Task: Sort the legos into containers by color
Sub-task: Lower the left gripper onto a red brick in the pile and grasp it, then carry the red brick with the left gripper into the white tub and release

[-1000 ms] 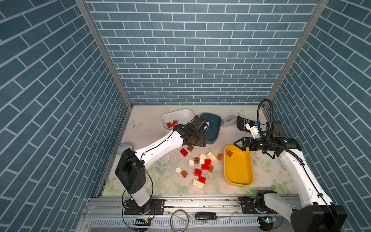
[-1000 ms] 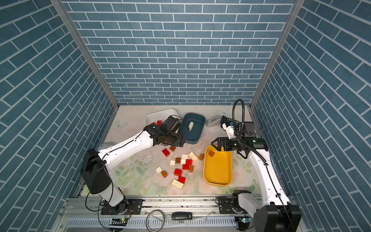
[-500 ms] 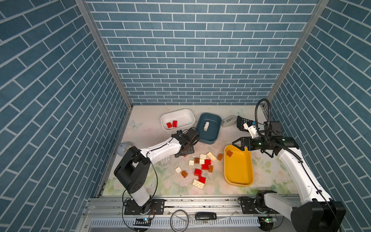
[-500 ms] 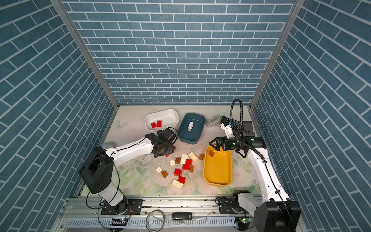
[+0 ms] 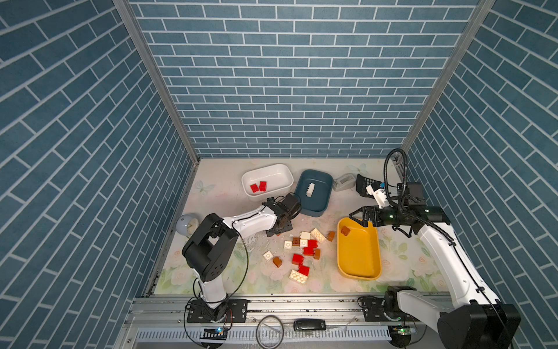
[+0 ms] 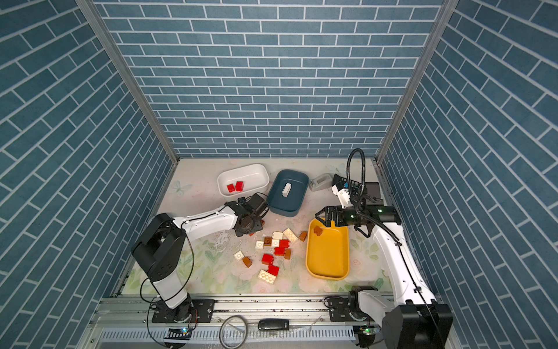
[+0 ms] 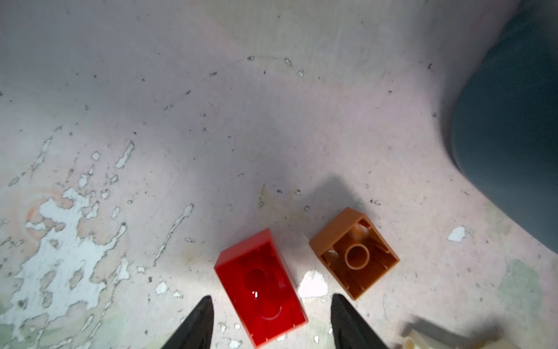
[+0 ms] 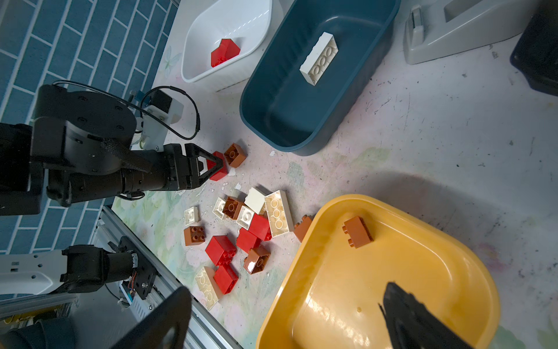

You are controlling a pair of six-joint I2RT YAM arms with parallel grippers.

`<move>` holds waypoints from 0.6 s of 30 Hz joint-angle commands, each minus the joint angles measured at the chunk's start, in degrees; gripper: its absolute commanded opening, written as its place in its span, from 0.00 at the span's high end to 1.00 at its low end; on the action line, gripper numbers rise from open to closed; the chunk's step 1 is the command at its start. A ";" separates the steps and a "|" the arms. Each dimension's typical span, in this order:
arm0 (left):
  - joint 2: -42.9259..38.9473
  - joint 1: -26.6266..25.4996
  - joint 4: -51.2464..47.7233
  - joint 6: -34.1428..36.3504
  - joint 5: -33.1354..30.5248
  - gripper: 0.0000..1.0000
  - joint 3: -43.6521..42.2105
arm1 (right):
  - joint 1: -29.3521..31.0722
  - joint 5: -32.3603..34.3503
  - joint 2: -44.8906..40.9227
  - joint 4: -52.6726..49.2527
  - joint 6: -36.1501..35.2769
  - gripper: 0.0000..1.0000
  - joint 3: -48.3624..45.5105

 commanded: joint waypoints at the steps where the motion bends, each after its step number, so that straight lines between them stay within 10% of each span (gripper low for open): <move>1: 1.70 0.64 -0.07 0.53 -0.77 0.40 0.94 | 0.25 -1.28 -0.08 -0.05 -0.31 0.01 -0.08; 18: 3.18 2.99 1.32 5.24 0.64 0.68 0.15 | 0.27 -2.02 1.79 0.31 -0.35 0.01 0.96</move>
